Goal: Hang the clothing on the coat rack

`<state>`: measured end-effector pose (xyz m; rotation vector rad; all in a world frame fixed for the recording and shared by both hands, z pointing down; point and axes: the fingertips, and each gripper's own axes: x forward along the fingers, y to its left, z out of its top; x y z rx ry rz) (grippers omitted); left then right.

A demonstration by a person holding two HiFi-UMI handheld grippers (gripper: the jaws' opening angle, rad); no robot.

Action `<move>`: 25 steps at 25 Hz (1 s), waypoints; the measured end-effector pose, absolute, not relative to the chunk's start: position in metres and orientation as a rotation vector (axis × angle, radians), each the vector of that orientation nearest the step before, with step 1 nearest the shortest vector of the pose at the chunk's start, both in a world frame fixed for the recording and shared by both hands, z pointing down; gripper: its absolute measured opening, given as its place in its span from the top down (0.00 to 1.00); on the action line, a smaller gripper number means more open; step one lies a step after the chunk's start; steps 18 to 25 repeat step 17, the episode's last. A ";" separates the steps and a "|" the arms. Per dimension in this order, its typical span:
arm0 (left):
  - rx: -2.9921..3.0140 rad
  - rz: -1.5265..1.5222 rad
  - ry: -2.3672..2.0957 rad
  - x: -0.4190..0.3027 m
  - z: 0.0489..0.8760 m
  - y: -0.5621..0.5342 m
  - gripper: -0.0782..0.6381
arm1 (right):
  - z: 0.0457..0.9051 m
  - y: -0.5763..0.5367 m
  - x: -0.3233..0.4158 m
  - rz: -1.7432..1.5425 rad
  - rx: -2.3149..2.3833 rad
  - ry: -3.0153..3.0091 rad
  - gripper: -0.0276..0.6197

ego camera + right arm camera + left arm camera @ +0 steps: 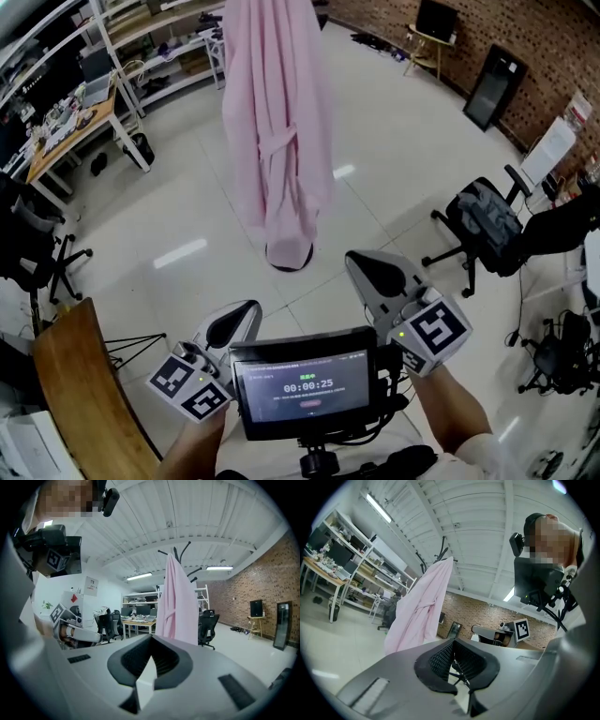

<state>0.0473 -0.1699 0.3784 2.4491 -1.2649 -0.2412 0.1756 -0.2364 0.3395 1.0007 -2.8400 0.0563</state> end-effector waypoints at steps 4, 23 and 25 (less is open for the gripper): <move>2.428 -0.226 -1.261 0.051 0.380 -0.172 0.89 | 0.342 -0.242 0.175 0.063 0.984 -2.835 0.95; 2.407 -0.215 -1.259 0.050 0.386 -0.177 0.89 | 0.350 -0.248 0.171 0.080 0.960 -2.819 0.95; 2.407 -0.215 -1.259 0.050 0.386 -0.177 0.89 | 0.350 -0.248 0.171 0.080 0.960 -2.819 0.95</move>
